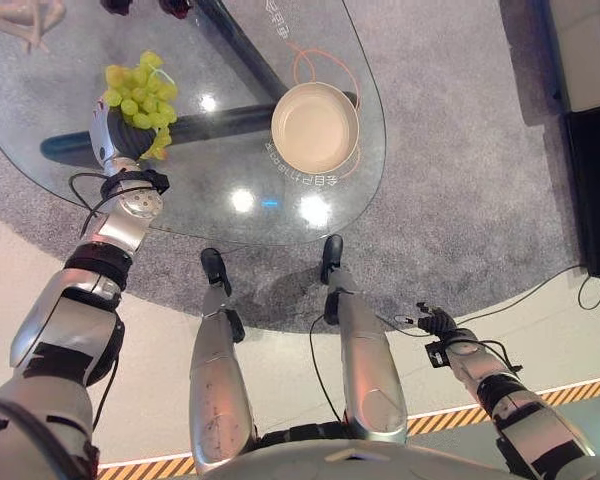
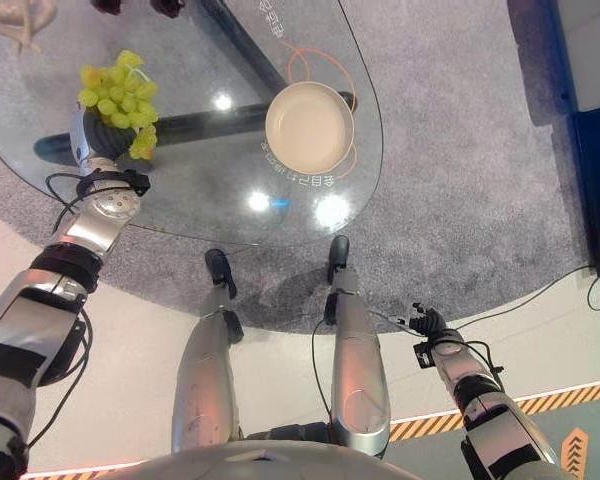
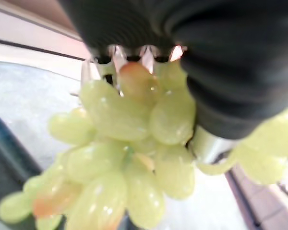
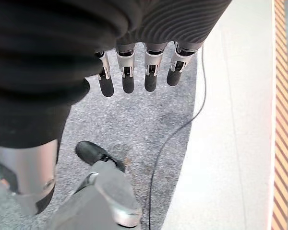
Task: Pick up fruits into the plate
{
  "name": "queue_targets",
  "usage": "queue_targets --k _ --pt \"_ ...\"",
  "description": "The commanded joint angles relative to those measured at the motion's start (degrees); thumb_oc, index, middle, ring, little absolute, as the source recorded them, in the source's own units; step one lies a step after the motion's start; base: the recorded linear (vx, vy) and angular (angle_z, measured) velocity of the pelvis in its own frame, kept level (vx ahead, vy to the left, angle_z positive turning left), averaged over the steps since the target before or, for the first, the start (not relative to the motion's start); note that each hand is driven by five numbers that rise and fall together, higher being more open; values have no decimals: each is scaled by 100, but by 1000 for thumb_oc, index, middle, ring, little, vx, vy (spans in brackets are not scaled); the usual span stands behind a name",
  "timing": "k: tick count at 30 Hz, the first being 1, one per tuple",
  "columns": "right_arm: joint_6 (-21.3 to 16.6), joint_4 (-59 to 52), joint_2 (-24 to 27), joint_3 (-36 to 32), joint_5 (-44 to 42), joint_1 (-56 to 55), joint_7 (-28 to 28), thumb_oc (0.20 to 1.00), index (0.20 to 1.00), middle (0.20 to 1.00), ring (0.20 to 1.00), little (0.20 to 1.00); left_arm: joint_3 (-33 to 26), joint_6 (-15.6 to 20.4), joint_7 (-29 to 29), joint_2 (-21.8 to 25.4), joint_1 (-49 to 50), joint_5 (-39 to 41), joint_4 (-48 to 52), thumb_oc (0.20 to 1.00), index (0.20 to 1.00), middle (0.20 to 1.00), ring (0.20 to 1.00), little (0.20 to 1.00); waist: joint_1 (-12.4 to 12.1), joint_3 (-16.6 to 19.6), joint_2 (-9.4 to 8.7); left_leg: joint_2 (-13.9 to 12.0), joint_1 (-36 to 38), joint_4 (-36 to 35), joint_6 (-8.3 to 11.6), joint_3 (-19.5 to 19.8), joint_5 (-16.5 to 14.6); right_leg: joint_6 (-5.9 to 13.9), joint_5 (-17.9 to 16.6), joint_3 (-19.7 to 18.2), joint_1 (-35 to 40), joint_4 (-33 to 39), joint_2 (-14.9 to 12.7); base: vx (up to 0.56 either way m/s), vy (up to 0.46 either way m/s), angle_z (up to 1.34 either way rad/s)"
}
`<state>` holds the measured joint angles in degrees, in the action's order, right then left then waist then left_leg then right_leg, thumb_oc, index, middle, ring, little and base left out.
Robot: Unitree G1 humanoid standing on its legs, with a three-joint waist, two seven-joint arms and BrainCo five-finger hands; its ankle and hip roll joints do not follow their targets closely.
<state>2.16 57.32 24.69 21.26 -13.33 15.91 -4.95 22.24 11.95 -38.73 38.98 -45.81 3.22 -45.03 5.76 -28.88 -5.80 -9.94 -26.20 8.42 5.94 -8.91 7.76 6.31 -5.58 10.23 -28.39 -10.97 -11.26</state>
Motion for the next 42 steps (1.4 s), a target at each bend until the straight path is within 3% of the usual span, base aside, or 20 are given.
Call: queue_targets --k 1,5,9,17,28,33,37,42 --pt "-191 -459 148 -302 10 -380 -182 1000 1000 1000 1000 1000 -565 598 161 65 -88 236 546 200 200 200 200 200 -78 -92 99 363 111 544 -112 -302 -928 -38 601 109 260 -310 285 17 31 -2" --pt "-47 -1319 200 -357 297 -490 -200 1000 1000 1000 1000 1000 -637 548 826 11 495 301 1349 200 200 200 200 200 -117 57 148 352 605 431 -124 -348 -971 -5 643 130 751 -193 236 12 5 0" --pt "120 -2254 357 -423 347 -577 -42 1000 1000 1000 1000 1000 -787 497 1030 -79 1384 376 2236 200 200 200 200 200 -158 294 261 350 1001 443 -127 -327 -1021 -23 693 165 1197 -113 169 94 42 -6" --pt "213 -3753 509 -640 1173 -764 644 1000 1000 1000 1000 1000 -1218 484 1778 -499 2959 333 3401 200 200 200 200 200 -336 1197 448 318 2016 -205 -79 -180 -831 56 623 215 2367 511 136 172 16 -3" --pt "368 -4648 772 -458 1269 -275 1798 1000 1000 1000 1000 1000 -1154 464 3474 -530 3405 1108 3946 200 200 200 200 200 -580 1916 510 144 2629 -641 34 -133 -687 84 569 533 3049 837 48 39 8 4" --pt "734 -4773 776 -287 1231 45 2214 1000 1000 1000 1000 1000 -1078 462 4217 -580 3519 1570 4194 200 200 200 200 200 -660 2072 509 94 2863 -754 49 -177 -683 101 535 619 3291 973 18 5 -9 4" --pt "1112 -4832 808 -51 1035 452 2572 1000 1000 1000 1000 1000 -813 218 5172 -575 3457 2228 4463 200 200 200 200 200 -718 2204 512 61 3040 -845 50 -226 -697 130 497 675 3443 1068 -5 0 0 0" --pt "1365 -4820 738 263 865 865 2639 1000 1000 1000 1000 1000 -516 18 5799 -552 3341 2821 4656 200 200 200 200 200 -740 2288 520 28 3202 -948 60 -305 -692 177 414 718 3547 1182 -40 0 0 0"
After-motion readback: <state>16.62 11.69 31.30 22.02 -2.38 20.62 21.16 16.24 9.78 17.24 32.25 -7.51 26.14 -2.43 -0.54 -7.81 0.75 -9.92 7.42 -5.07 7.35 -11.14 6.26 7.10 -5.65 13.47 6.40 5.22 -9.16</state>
